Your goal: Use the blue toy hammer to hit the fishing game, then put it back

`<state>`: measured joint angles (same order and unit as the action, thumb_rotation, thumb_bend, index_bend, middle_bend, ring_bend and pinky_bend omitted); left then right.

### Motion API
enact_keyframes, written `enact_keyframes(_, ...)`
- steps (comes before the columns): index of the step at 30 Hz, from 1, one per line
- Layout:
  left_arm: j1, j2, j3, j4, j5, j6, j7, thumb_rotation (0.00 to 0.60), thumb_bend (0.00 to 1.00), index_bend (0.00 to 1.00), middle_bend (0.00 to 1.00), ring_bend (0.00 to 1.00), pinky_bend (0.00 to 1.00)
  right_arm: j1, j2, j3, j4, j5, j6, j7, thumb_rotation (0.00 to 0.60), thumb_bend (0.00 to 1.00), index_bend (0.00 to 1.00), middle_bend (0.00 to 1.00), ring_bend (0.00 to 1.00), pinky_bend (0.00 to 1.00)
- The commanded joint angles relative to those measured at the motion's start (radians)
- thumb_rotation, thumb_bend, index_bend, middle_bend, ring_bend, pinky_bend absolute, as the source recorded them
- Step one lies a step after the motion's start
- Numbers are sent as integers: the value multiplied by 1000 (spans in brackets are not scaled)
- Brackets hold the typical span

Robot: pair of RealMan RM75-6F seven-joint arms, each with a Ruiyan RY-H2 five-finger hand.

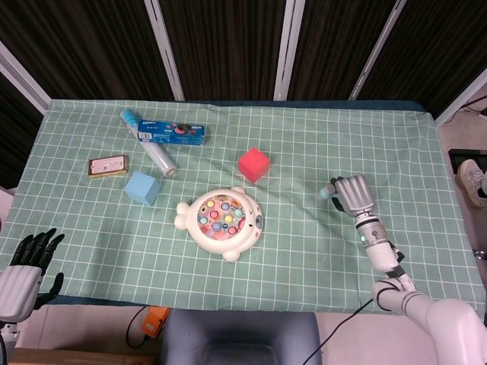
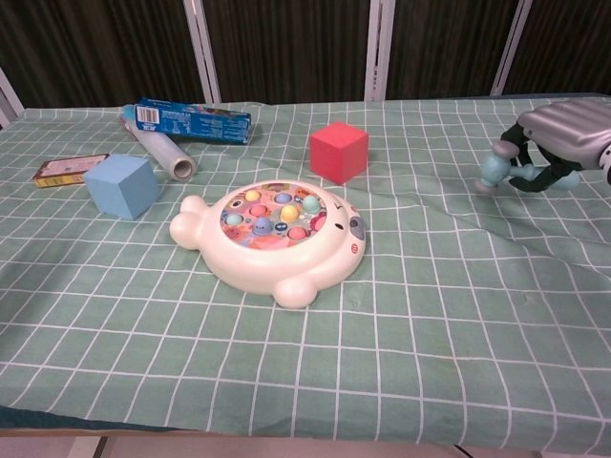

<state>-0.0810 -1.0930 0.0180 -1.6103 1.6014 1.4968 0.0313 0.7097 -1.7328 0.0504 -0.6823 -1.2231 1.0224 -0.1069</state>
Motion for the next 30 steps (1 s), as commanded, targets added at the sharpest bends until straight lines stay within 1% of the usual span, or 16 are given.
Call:
enact_keyframes(1,0,-1,-1,0,-3,0,0,600,486,0,0,0,69,-14,-37,2,61,-23,-46,58,600,534,998,746,762,810)
enact_keyframes(5,-2,-2,-1,0,-5,-5,2,600,486,0,1,0,69,-12,-62,18,95,-31,-75,96,600,526,997,746,760,810)
enact_keyframes(11,-2,-2,-1,-1,-5,-6,3,600,486,0,1,0,69,-6,-84,44,109,-53,-75,148,600,517,994,746,759,810)
enact_keyframes(20,-1,1,2,-2,0,-2,-1,600,487,0,1,0,69,-8,-105,64,132,-71,-91,156,600,507,985,746,759,810)
enact_keyframes(26,-2,1,3,-3,-3,-6,-4,600,486,0,1,0,69,-11,-108,69,146,-82,-100,170,600,457,974,746,755,802)
enact_keyframes(30,-2,2,4,-4,-3,-6,-7,600,486,0,7,0,70,-12,-106,69,148,-89,-103,179,600,417,943,746,741,785)
